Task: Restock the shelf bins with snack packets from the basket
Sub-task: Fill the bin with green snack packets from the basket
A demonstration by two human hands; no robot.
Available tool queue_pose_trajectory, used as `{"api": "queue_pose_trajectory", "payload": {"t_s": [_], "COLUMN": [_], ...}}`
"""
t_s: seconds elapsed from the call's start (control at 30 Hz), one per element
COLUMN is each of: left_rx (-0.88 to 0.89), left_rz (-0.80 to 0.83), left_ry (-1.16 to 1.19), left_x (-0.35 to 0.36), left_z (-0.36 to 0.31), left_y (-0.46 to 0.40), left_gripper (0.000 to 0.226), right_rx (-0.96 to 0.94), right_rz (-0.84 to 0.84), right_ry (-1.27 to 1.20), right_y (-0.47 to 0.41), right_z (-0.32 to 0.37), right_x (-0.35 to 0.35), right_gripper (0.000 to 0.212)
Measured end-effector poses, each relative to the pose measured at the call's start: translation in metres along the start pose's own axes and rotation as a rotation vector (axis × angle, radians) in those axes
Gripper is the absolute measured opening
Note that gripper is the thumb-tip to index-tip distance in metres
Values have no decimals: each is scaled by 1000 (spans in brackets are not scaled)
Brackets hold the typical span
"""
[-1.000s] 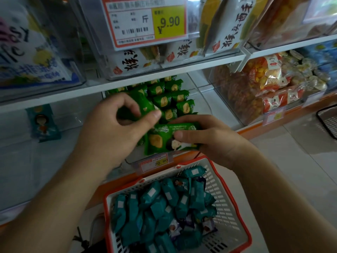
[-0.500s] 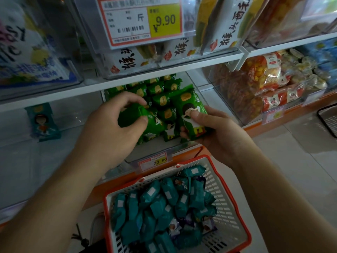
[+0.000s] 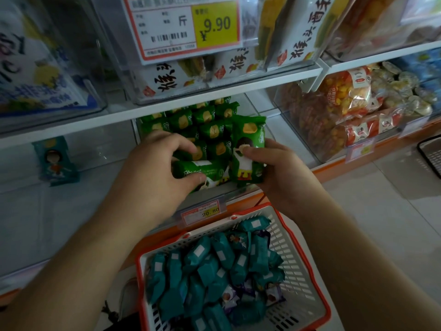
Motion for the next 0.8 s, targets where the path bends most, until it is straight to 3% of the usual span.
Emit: {"api": "queue_pose_trajectory", "payload": {"t_s": [0.13, 0.33, 0.5, 0.63, 0.8], "left_rx": [62, 130, 102, 59, 38], "left_rz": [-41, 57, 107, 67, 39], "left_ry": [-77, -263, -287, -248, -273], "left_x": [-1, 16, 33, 44, 48], "left_z": [-1, -3, 4, 6, 7], "left_y": [-4, -6, -8, -9, -11], "left_gripper": [42, 42, 43, 45, 57], "right_rx": [-202, -479, -688, -654, -713], "right_rz": [-52, -54, -55, -32, -52], "right_ry": [266, 680, 1055, 1111, 1486], "right_y": [-1, 3, 7, 0, -3], "right_z": [9, 19, 20, 17, 9], "right_x": [3, 18, 31, 32, 39], "right_gripper": [50, 53, 56, 58, 75]}}
Point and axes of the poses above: each hand's wrist, its own y-axis away from the middle knuckle, its own x-axis out of the palm, z = x × y, the point moved 7 cm from there along -y, towards the middle knuckle, and after that the axes turned 11 degrees about -z, right-handed, at the moved point
